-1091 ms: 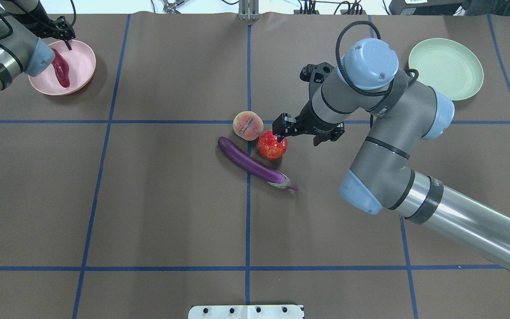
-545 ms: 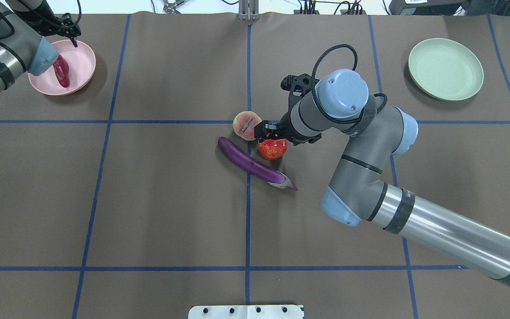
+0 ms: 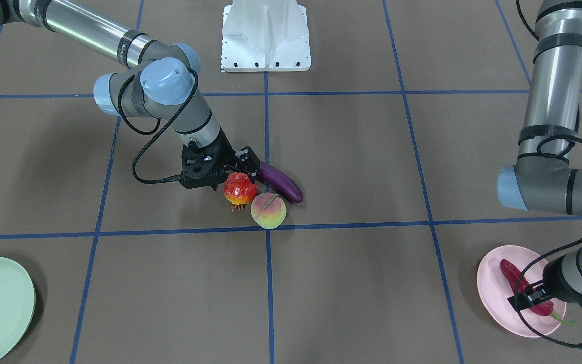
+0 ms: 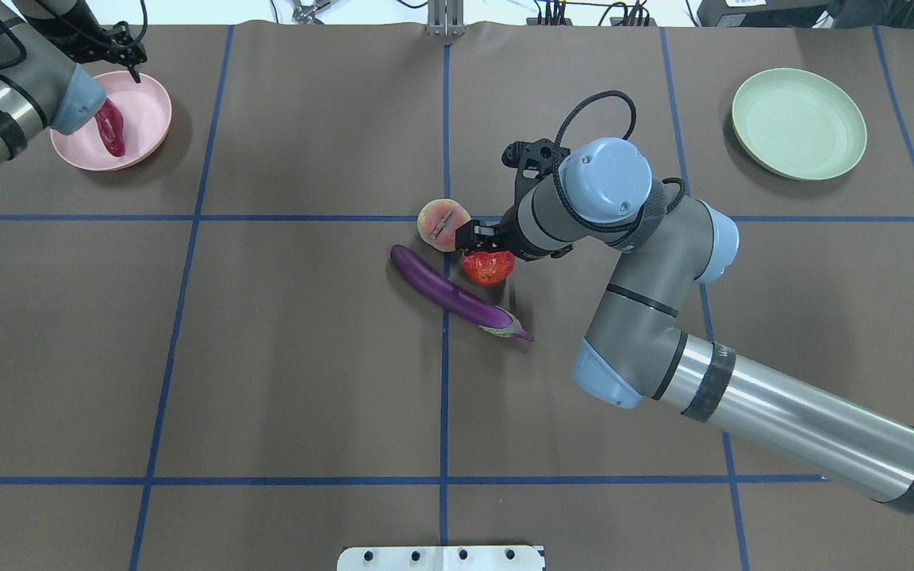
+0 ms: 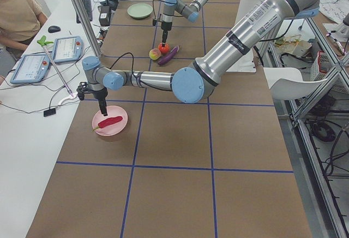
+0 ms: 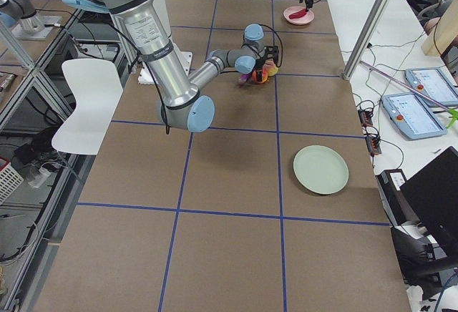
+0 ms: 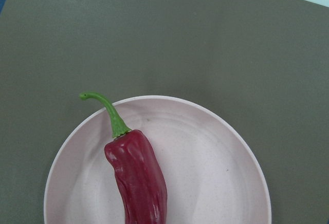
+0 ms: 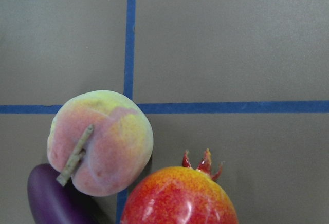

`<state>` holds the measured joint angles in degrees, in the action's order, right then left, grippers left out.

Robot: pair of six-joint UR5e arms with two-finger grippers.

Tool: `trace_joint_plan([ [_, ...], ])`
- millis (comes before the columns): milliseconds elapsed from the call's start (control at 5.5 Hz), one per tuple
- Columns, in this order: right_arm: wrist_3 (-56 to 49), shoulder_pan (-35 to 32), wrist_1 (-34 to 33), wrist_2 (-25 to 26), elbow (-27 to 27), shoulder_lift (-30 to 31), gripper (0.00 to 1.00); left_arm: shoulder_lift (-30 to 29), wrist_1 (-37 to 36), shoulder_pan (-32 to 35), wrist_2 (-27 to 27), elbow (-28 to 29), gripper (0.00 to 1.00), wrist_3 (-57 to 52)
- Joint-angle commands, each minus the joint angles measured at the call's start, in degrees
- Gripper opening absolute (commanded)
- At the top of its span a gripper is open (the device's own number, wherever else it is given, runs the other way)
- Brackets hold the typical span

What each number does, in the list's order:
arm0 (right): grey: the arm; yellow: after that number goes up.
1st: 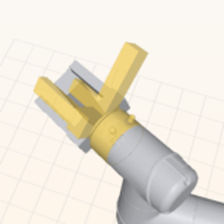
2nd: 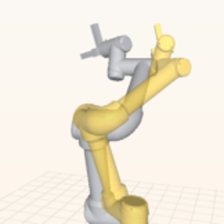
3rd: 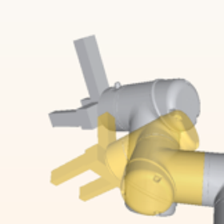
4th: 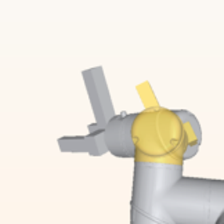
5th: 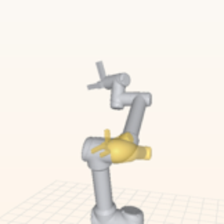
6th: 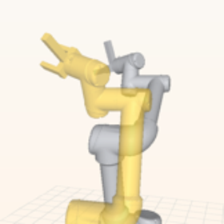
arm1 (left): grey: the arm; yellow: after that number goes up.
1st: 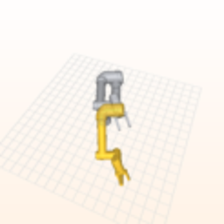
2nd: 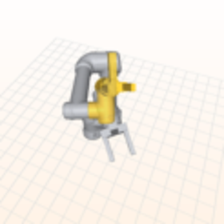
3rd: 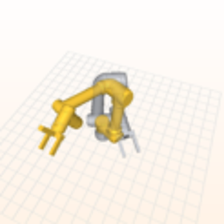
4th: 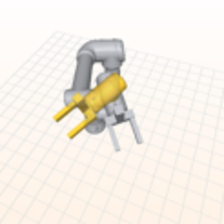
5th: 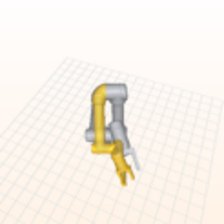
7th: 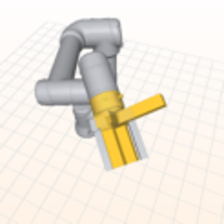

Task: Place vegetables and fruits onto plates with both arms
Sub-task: 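Release the chili on the pink plate while the right gripper grasps the pomegranate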

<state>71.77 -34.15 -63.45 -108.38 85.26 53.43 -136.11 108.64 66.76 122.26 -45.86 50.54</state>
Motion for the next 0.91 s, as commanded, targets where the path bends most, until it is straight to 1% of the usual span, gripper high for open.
trace_joint_plan([
  [0,0.74,0.75,0.08,1.23,-0.62,-0.08,1.0,0.05,0.0,-0.05,0.0,-0.19,1.0,0.0],
  [364,1.79,1.37,0.08,1.86,-2.11,-1.48,0.98,0.49,-0.09,-0.22,-0.09,-1.15,1.0,0.18],
  [545,3.8,1.46,0.16,1.86,-2.2,-1.57,0.63,0.58,-0.01,-0.31,-0.18,-1.07,1.0,0.18],
  [727,4.95,1.46,0.16,1.86,-2.03,-1.57,0.01,0.49,0.0,-0.4,-0.26,-1.16,1.0,0.18],
])
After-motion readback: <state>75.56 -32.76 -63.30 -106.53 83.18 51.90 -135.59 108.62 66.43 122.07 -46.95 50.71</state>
